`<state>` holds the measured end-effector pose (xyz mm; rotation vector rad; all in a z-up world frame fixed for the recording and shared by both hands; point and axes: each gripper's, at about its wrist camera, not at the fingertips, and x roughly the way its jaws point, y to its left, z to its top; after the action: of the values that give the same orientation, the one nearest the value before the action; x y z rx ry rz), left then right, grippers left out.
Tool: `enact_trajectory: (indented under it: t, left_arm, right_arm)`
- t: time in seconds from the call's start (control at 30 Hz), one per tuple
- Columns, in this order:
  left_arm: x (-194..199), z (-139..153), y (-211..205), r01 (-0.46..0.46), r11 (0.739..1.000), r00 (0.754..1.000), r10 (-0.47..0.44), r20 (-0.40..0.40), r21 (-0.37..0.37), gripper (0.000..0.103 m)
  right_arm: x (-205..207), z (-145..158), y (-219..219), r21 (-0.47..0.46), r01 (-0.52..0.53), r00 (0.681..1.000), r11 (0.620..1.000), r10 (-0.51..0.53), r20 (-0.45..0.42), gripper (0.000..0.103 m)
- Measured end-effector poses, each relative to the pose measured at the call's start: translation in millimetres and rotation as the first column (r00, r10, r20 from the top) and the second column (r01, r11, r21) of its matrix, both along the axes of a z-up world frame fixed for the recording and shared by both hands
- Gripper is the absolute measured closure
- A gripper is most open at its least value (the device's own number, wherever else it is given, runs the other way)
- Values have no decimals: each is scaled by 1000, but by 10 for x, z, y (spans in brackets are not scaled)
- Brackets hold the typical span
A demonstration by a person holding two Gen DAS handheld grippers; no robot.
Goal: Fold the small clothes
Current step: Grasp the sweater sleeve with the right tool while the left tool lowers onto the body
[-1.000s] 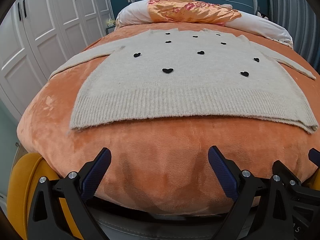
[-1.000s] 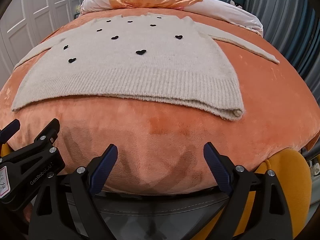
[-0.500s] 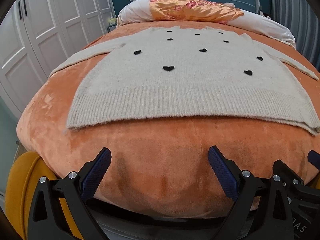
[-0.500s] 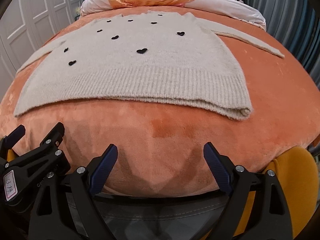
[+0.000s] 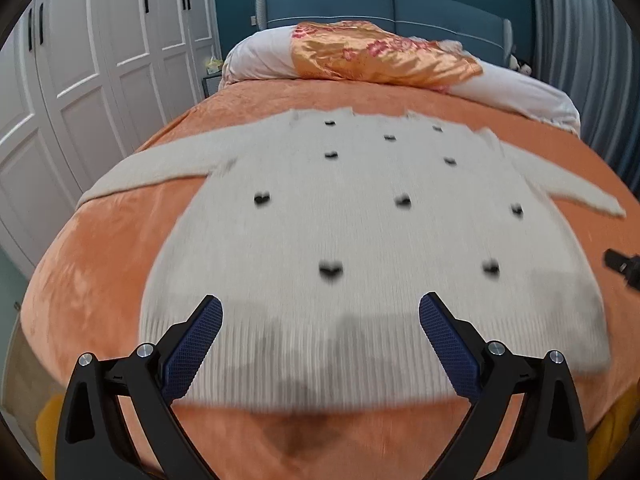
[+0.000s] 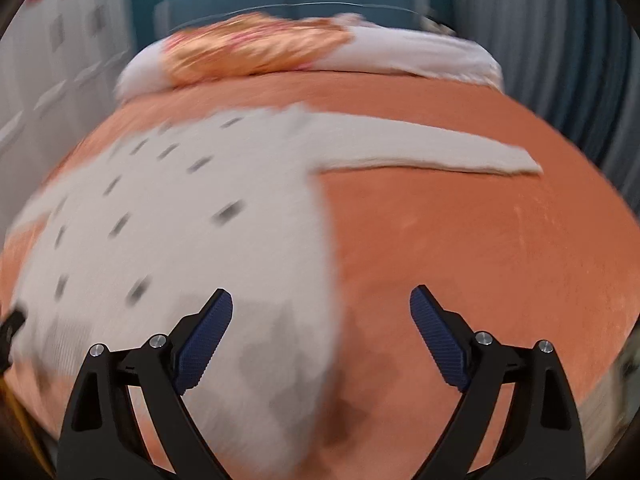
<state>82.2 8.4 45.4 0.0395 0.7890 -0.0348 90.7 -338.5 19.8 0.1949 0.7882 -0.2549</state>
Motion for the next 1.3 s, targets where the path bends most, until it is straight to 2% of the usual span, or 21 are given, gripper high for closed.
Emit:
enact_trajectory:
  t: [0.07, 0.13, 0.23, 0.33, 0.47, 0.57, 0.67, 0.7, 0.73, 0.77, 0.8, 0.87, 0.93, 1.0, 1.07, 1.1, 1.17, 1.23, 1.27, 1.3]
  left_arm:
    - [236, 30, 19, -21, 1000, 1000, 21, -6, -19, 6]
    - [438, 20, 33, -43, 999, 999, 42, -15, -27, 6]
    - [803, -40, 22, -87, 996, 995, 87, -40, 11, 6]
    - [1050, -99, 29, -129, 991, 991, 130, -35, 23, 6]
    - [1316, -221, 29, -147, 989, 987, 147, -60, 13, 6]
    - [1452, -303, -15, -141, 990, 988, 142, -65, 19, 6]
    - [1572, -385, -63, -129, 991, 989, 130, -70, 22, 6]
    - [1601, -408, -68, -126, 992, 989, 127, -72, 21, 6]
    - [1636, -434, -76, -123, 992, 989, 125, -77, 20, 6]
    - [1670, -464, -75, -119, 993, 989, 120, -83, 16, 6]
    - [1685, -475, -70, -117, 993, 989, 118, -86, 11, 6]
    - [1726, -506, -41, -117, 993, 988, 115, -99, -9, 6]
    - [1755, -528, -6, -123, 992, 987, 119, -111, -29, 6]
    - [1765, -547, 42, -136, 989, 984, 128, -125, -54, 6]
    - [1758, -544, 87, -144, 986, 983, 133, -129, -81, 6]
    - [1756, -529, 104, -147, 985, 983, 135, -128, -92, 6]
    - [1760, -474, 130, -147, 982, 984, 133, -118, -117, 6]
    - [1778, -375, 160, -140, 978, 987, 125, -102, -158, 6]
    - [1795, -324, 177, -134, 974, 988, 118, -97, -181, 6]
    - [1820, -273, 194, -126, 969, 990, 108, -93, -212, 6]
  right_arm:
    - [178, -16, -468, 46, 71, 997, 996, -72, 26, 15]
    - [416, -71, -997, 26, 173, 984, 985, -174, 28, 18]
    - [718, -179, -1560, -8, 273, 962, 962, -273, -3, 23]
    - [963, -271, -2066, 45, 333, 943, 942, -334, 6, 24]
    - [1233, -414, -2571, 95, 406, 914, 909, -405, -30, 23]
    - [1417, -613, -2845, 147, 474, 881, 868, -468, -76, 22]
    - [1499, -690, -2921, 165, 502, 864, 849, -500, -54, 21]
    - [1540, -685, -2910, 166, 494, 868, 853, -493, -51, 33]
    - [1616, -669, -2888, 174, 473, 880, 864, -472, -49, 55]
    - [1683, -638, -2861, 195, 447, 893, 873, -447, -43, 69]
    - [1747, -594, -2839, 222, 421, 904, 879, -426, -28, 90]
    - [1868, -345, -2623, 256, 349, 923, 902, -377, 70, 90]
    - [2010, -34, -2278, 252, 239, 944, 938, -285, 166, 90]
    - [2184, 252, -1822, 234, 100, 957, 967, -158, 242, 90]
    - [2371, 521, -1126, 204, -95, 950, 974, 28, 310, 90]
    - [2451, 593, -799, 194, -177, 939, 965, 107, 327, 90]
    - [2608, 629, 51, 184, -365, 899, 913, 294, 325, 90]
    - [2706, 479, 741, 186, -490, 855, 851, 430, 289, 90]
    - [2760, 307, 1172, 170, -549, 829, 819, 506, 237, 89]
    - [2787, 189, 1408, 165, -577, 814, 800, 546, 199, 86]
